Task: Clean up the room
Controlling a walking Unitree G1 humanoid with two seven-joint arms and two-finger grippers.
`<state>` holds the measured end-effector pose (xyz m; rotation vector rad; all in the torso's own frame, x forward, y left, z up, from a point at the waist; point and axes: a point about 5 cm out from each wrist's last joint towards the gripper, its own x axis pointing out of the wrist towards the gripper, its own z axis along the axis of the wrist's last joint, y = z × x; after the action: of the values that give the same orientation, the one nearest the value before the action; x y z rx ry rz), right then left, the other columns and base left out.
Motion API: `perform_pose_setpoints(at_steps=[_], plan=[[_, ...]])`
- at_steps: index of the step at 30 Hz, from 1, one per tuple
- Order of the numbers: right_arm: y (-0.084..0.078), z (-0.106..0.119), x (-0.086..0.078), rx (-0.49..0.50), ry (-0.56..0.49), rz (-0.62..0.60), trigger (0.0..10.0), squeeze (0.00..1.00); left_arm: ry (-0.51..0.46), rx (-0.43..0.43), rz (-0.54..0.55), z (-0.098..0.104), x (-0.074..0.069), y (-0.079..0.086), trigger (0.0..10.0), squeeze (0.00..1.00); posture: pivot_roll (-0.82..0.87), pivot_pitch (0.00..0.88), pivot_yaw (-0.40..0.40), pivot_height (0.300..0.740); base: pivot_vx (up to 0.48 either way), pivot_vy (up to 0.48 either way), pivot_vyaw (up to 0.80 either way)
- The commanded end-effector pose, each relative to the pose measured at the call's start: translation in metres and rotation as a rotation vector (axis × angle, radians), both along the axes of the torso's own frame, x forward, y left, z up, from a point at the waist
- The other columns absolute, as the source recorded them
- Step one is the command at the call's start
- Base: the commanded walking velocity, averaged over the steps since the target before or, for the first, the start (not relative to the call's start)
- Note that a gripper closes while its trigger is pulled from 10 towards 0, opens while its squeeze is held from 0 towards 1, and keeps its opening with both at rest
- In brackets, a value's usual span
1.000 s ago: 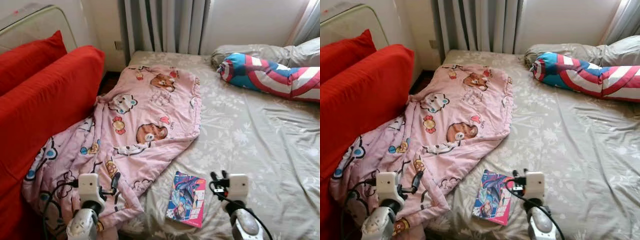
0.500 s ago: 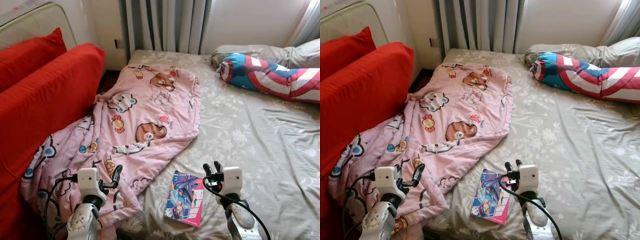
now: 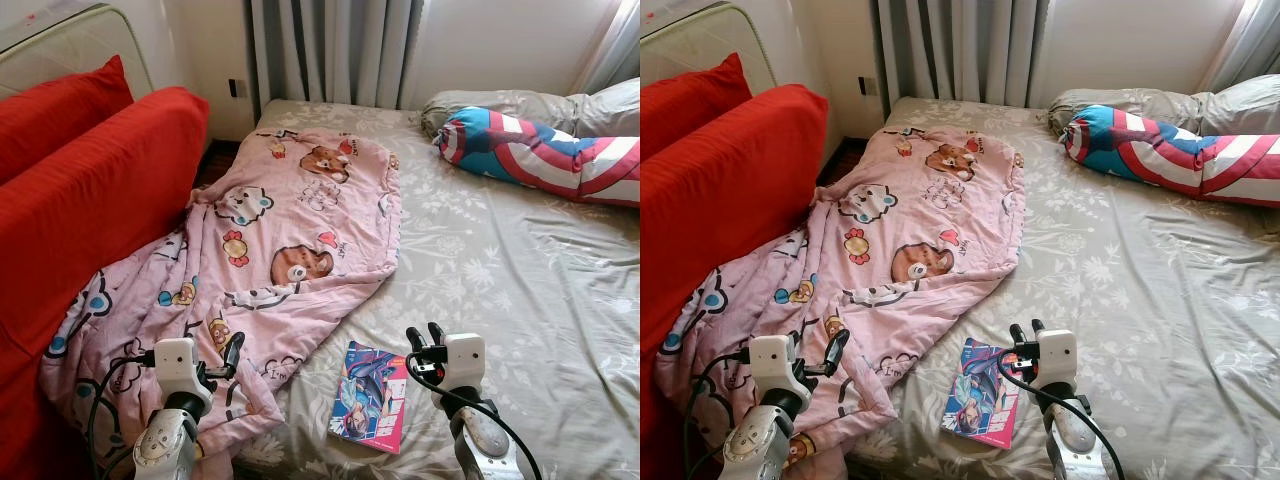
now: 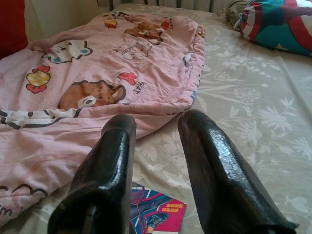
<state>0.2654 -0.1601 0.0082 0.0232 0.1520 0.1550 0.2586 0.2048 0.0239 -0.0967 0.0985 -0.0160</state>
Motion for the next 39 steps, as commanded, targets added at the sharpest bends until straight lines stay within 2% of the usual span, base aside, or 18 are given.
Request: perform_pose_setpoints(at_steps=[1,8,9,10,15,27,30,39], plan=[[-0.001,-0.001,-0.002,-0.007,0.002,-0.002,10.0,0.0,0.022,-0.004,0.002,-0.003,-0.003,0.001,10.0,0.0,-0.03,0.066,-0.041,0.74,0.0,0.0,0.0],[-0.001,-0.001,-0.002,-0.007,0.002,-0.002,10.0,0.0,0.022,-0.004,0.002,-0.003,-0.003,0.001,10.0,0.0,-0.03,0.066,-0.041,0.74,0.0,0.0,0.0],[-0.016,0.002,-0.002,0.021,0.001,-0.103,10.0,0.0,0.003,0.011,0.083,0.006,-0.003,0.018,10.0,0.0,-0.03,0.074,-0.047,0.74,0.0,0.0,0.0],[-0.02,0.002,-0.002,0.029,0.001,-0.132,10.0,0.0,-0.003,0.014,0.109,0.008,-0.003,0.023,10.0,0.0,-0.03,0.074,-0.047,0.74,0.0,0.0,0.0],[-0.029,0.001,-0.003,0.011,0.01,-0.226,10.0,0.0,-0.017,0.02,0.133,0.011,-0.002,0.026,10.0,0.0,-0.02,0.079,-0.047,0.74,0.0,0.0,0.0],[-0.021,-0.001,-0.004,0.034,0.032,-0.188,10.0,0.0,-0.006,0.023,0.134,0.012,-0.003,0.029,10.0,0.0,-0.02,0.085,-0.038,0.74,0.0,0.0,0.0],[-0.017,-0.005,-0.004,0.014,0.07,-0.166,10.0,0.0,-0.006,0.02,0.128,0.012,-0.002,0.027,10.0,0.0,-0.02,0.085,-0.037,0.74,0.0,0.0,0.0],[-0.012,-0.008,-0.007,0.021,0.087,-0.141,10.0,0.0,0.006,0.017,0.121,0.011,-0.003,0.024,10.0,0.0,-0.02,0.086,-0.039,0.685,0.0,0.0,0.0]])
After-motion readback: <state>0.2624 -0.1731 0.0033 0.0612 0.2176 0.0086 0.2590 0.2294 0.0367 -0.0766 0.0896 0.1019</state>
